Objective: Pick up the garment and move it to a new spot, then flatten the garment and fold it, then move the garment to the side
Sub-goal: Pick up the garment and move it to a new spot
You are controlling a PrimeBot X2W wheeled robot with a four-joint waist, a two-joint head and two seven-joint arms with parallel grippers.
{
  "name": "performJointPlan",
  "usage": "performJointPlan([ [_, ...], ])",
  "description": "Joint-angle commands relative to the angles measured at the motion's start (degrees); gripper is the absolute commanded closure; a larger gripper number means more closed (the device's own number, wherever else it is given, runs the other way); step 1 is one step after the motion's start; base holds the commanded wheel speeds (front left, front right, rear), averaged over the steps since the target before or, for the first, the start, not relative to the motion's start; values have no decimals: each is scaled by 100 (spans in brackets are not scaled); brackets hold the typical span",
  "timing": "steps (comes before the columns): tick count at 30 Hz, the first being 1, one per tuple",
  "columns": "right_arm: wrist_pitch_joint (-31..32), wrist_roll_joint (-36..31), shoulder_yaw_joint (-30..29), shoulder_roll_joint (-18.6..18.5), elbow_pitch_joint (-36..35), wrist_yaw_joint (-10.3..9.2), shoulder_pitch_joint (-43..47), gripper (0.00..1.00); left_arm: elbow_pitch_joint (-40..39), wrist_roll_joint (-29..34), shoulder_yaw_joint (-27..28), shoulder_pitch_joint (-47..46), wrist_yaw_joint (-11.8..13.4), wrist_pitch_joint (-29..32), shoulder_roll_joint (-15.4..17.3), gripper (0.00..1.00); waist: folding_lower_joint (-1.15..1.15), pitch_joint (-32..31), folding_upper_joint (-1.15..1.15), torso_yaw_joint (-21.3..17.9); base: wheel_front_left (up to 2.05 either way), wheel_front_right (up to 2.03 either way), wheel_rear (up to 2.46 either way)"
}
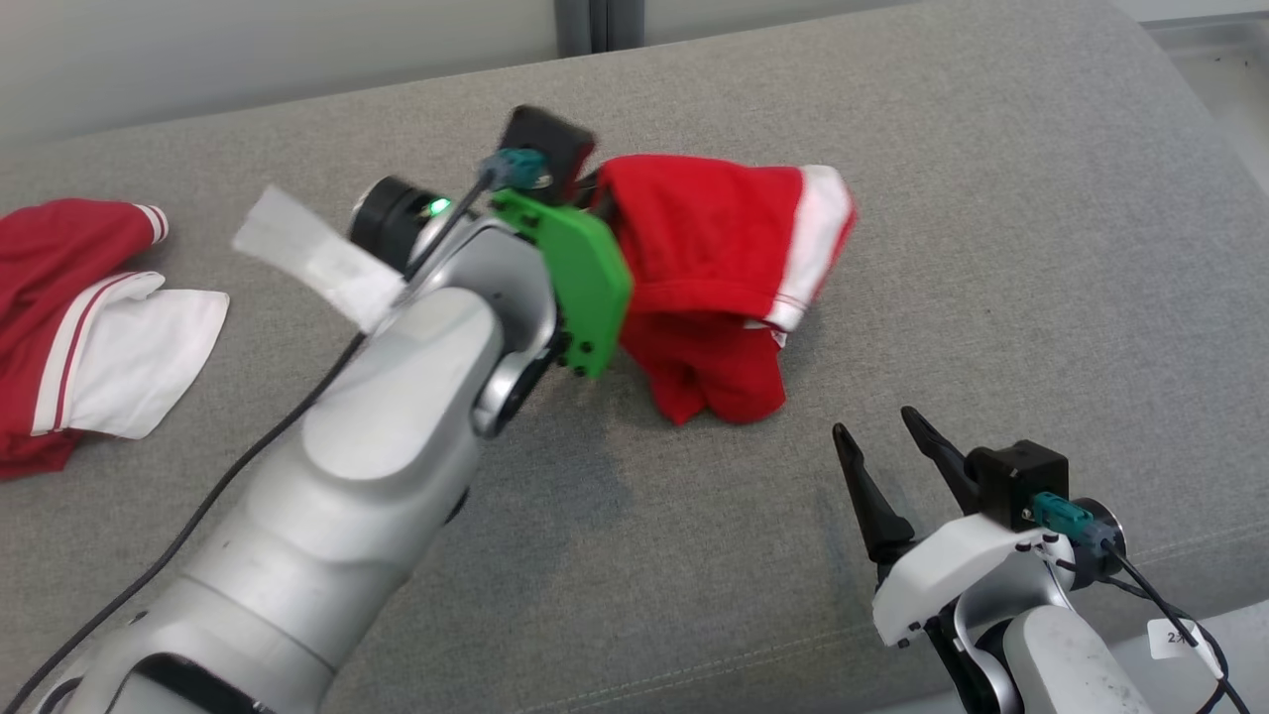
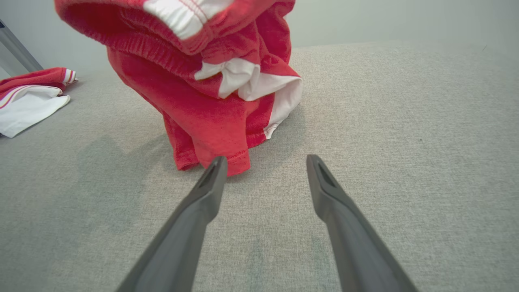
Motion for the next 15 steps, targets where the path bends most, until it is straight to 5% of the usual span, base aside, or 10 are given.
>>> performJointPlan([
  [1, -44, 21, -12, -5, 30, 0, -69, 0, 135, -15, 67, 142, 92, -63, 157, 100, 0, 66, -1, -47, 0, 0, 0],
  [11, -82, 65, 63, -6, 158, 0, -128, 0, 1348, -417, 600, 687, 535, -251, 708, 100, 0, 12, -1, 62, 0, 0, 0],
  [12, -77, 60, 62, -7, 160, 0, -131, 0, 1417, -424, 651, 701, 583, -350, 728, 88, 0, -4, -1, 74, 0, 0, 0],
  [13, -70, 53, 61, -7, 160, 0, -123, 0, 1488, -430, 682, 724, 618, -440, 744, 8, 0, -23, -1, 92, 0, 0, 0],
  [15, -54, 22, 45, -7, 169, 0, -86, 0, 1661, -523, 766, 814, 697, -516, 738, 0, 0, -71, -1, 134, 0, 0, 0],
])
